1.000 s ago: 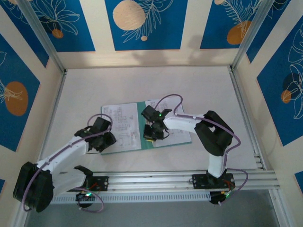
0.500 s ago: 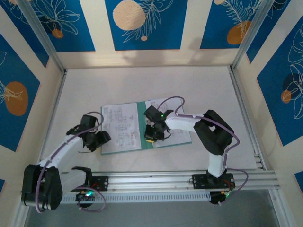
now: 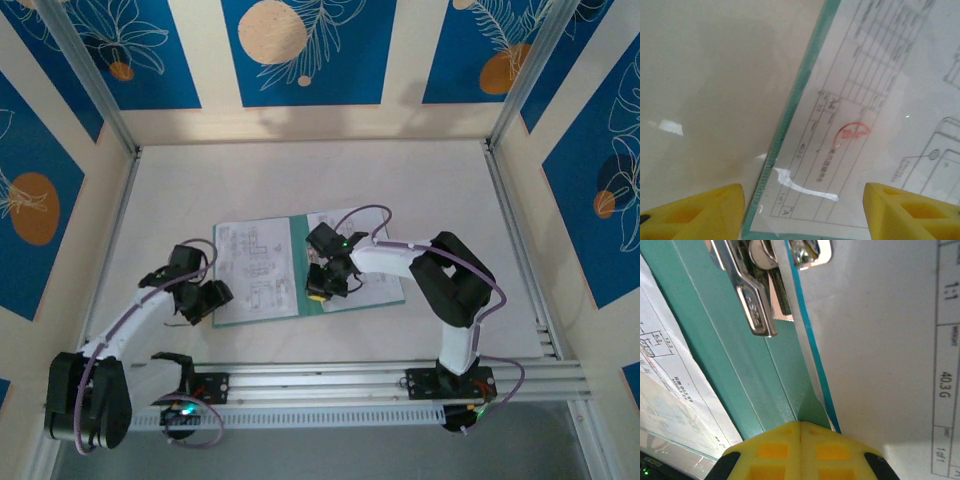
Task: Put the files into the folder
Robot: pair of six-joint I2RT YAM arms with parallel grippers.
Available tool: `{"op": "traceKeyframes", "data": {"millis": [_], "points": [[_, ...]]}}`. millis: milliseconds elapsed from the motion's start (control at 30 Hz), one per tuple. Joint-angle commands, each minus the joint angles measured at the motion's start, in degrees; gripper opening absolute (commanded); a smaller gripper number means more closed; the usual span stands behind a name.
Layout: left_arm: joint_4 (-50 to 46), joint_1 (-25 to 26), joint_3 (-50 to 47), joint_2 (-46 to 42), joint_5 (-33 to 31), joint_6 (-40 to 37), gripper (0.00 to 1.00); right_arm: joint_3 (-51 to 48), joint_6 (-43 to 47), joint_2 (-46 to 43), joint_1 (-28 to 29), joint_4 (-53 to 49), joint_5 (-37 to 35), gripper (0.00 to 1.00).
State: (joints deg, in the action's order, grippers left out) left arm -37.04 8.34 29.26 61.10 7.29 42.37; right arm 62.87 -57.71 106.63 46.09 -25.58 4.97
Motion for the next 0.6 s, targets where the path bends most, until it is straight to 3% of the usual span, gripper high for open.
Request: {"op": "traceKeyframes", "data": {"millis": [0,267,567], "points": [[-2.7,0.5,-2.0,0.1,0.7,4.0,0.63,-2.7,-0.8,4.6,0.3,-3.7,-2.2,0.02],[0.5,2.1,-4.2,0.9,2.2,6.9,0.63,-2.1,-0.6,4.9,0.3,-4.0,-2.1,0.02],[10.3,9.1,-4.2,2.7,5.8,11.4,0.62,-2.5,-0.6,5.0,0.3,-3.9,-2.2,0.02]]}}
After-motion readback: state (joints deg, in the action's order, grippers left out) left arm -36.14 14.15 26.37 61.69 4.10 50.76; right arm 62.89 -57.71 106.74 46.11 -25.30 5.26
